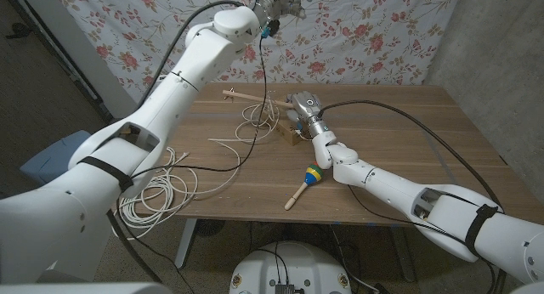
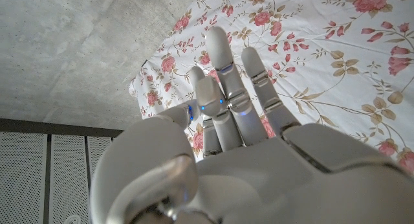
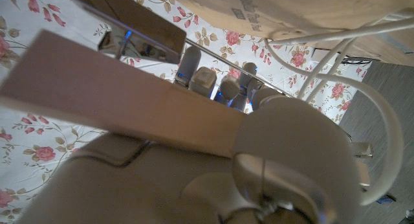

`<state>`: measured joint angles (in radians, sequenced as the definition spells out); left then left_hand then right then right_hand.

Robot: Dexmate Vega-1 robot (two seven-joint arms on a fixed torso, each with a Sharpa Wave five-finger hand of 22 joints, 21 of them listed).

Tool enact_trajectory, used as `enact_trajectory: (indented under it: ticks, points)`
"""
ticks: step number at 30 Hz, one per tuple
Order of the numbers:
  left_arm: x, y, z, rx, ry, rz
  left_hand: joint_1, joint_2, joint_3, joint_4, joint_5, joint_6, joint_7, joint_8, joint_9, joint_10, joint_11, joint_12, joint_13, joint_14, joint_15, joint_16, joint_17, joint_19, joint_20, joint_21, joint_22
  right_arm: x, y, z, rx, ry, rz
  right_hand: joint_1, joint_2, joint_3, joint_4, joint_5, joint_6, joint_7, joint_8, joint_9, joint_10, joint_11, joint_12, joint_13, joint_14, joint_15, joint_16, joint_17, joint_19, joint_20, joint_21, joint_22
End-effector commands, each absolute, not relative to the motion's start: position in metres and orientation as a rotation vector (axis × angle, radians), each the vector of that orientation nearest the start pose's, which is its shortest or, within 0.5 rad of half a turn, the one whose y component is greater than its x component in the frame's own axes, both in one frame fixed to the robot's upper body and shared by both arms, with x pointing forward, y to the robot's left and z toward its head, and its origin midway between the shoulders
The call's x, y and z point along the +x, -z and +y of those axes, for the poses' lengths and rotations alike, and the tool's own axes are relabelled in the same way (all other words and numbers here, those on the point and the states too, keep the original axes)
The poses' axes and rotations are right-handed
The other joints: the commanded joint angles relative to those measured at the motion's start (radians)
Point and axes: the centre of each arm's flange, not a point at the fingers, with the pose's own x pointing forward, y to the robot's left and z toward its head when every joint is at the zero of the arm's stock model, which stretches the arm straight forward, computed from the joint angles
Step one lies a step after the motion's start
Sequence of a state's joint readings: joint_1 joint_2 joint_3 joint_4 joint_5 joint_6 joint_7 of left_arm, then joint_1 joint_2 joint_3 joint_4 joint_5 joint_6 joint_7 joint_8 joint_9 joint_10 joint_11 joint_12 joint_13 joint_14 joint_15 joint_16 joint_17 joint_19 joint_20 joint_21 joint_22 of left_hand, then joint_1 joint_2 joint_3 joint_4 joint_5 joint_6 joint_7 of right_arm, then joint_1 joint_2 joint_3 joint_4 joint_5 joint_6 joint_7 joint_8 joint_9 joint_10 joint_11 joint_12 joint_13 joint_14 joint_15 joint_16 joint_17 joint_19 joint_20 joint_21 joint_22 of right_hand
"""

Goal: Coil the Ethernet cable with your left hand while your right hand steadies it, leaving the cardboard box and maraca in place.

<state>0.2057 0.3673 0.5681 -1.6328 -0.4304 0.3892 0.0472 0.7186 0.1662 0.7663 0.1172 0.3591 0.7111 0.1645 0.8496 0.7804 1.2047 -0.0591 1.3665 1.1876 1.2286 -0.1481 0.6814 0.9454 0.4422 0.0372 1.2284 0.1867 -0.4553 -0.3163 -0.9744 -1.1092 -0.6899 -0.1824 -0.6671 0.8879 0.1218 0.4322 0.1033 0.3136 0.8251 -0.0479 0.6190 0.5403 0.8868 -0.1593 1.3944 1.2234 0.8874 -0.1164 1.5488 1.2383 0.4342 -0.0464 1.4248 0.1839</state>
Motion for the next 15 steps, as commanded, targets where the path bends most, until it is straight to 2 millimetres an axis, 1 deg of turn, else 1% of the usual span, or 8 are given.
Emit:
enact_trajectory:
  ticks: [1, 3, 6, 8, 10, 12, 13, 15]
  points:
    - [0.534, -0.289, 0.094, 0.534, 0.287, -0.808, 0.054, -0.003, -0.047, -0.118, -0.119, 0.063, -0.025, -0.131, -0.171, -0.042, -0.042, -0.256, -0.366, -0.046, 0.016, -0.043, -0.103, -0.075, 0.012, 0.038, 0.008, 0.663, -0.027, -0.089, -1.254, 0.387, -0.953, -0.023, 0.048, 0.037, 0.03, 0.003, 0.014, 0.012, 0.004, 0.002, 0.003, -0.005, 0.005, -0.003, 0.013, -0.096, 0.007, 0.003, 0.007, -0.096, 0.01, 0.005]
    - [0.528, -0.285, 0.1, 0.707, 0.142, -0.813, 0.035, -0.063, -0.129, -0.179, -0.18, 0.048, -0.042, -0.233, -0.262, -0.129, -0.031, -0.408, -0.55, -0.156, 0.026, -0.112, -0.198, -0.142, 0.041, 0.031, 0.002, 0.66, -0.027, -0.092, -1.234, 0.393, -0.964, -0.023, 0.047, 0.038, 0.03, 0.002, 0.015, 0.011, 0.005, 0.001, 0.003, -0.002, 0.004, -0.007, 0.014, -0.096, 0.007, 0.003, 0.005, -0.096, 0.01, 0.004]
    - [0.521, -0.277, 0.109, 0.908, -0.082, -0.786, 0.0, -0.102, -0.18, -0.203, -0.183, -0.003, -0.076, -0.317, -0.323, -0.243, -0.036, -0.514, -0.637, -0.284, 0.024, -0.176, -0.255, -0.222, 0.069, 0.0, -0.001, 0.653, -0.027, -0.096, -1.197, 0.405, -1.0, -0.023, 0.047, 0.038, 0.03, 0.002, 0.014, 0.011, 0.005, 0.0, 0.003, -0.005, 0.002, -0.011, 0.014, -0.095, 0.007, 0.003, 0.004, -0.096, 0.011, 0.004]
    - [0.524, -0.271, 0.117, 0.979, -0.134, -0.699, 0.004, -0.106, -0.189, -0.224, -0.185, -0.019, -0.101, -0.351, -0.35, -0.313, -0.04, -0.569, -0.674, -0.341, 0.023, -0.198, -0.272, -0.254, 0.07, -0.014, -0.002, 0.647, -0.026, -0.1, -1.166, 0.415, -1.031, -0.024, 0.047, 0.039, 0.031, 0.001, 0.015, 0.011, 0.006, 0.0, 0.003, -0.003, 0.0, -0.013, 0.013, -0.095, 0.007, 0.003, 0.005, -0.095, 0.012, 0.004]
    - [0.532, -0.266, 0.127, 0.991, -0.144, -0.624, 0.007, -0.105, -0.185, -0.241, -0.186, -0.036, -0.1, -0.38, -0.374, -0.376, -0.028, -0.619, -0.704, -0.386, 0.034, -0.226, -0.301, -0.286, 0.074, -0.028, -0.002, 0.643, -0.026, -0.102, -1.142, 0.417, -1.055, -0.024, 0.047, 0.039, 0.031, 0.001, 0.014, 0.012, 0.006, 0.001, 0.003, -0.003, 0.0, -0.014, 0.013, -0.095, 0.006, 0.003, 0.005, -0.095, 0.012, 0.004]
    - [0.54, -0.261, 0.137, 1.008, -0.169, -0.565, 0.031, -0.093, -0.179, -0.264, -0.183, -0.059, -0.12, -0.404, -0.395, -0.407, -0.027, -0.658, -0.729, -0.396, 0.044, -0.224, -0.308, -0.294, 0.083, -0.033, -0.001, 0.639, -0.026, -0.104, -1.126, 0.42, -1.076, -0.024, 0.047, 0.039, 0.031, 0.001, 0.013, 0.01, 0.007, 0.001, 0.004, -0.003, 0.0, -0.014, 0.013, -0.095, 0.006, 0.003, 0.005, -0.095, 0.013, 0.004]
    - [0.544, -0.259, 0.141, 1.03, -0.178, -0.546, 0.036, -0.09, -0.18, -0.269, -0.183, -0.065, -0.121, -0.411, -0.403, -0.431, -0.014, -0.678, -0.738, -0.402, 0.042, -0.223, -0.309, -0.296, 0.084, -0.034, -0.001, 0.638, -0.026, -0.105, -1.122, 0.416, -1.08, -0.024, 0.047, 0.04, 0.031, 0.001, 0.014, 0.01, 0.007, 0.0, 0.002, -0.001, 0.001, -0.012, 0.013, -0.096, 0.006, 0.003, 0.005, -0.096, 0.013, 0.003]
    - [0.551, -0.257, 0.148, 1.063, -0.177, -0.488, 0.059, -0.086, -0.179, -0.285, -0.185, -0.095, -0.153, -0.439, -0.429, -0.513, -0.027, -0.747, -0.771, -0.439, 0.024, -0.231, -0.318, -0.317, 0.081, -0.043, -0.001, 0.636, -0.026, -0.105, -1.12, 0.417, -1.092, -0.024, 0.046, 0.04, 0.031, 0.001, 0.014, 0.01, 0.007, 0.0, 0.004, -0.003, 0.001, -0.013, 0.013, -0.095, 0.006, 0.003, 0.005, -0.096, 0.013, 0.003]
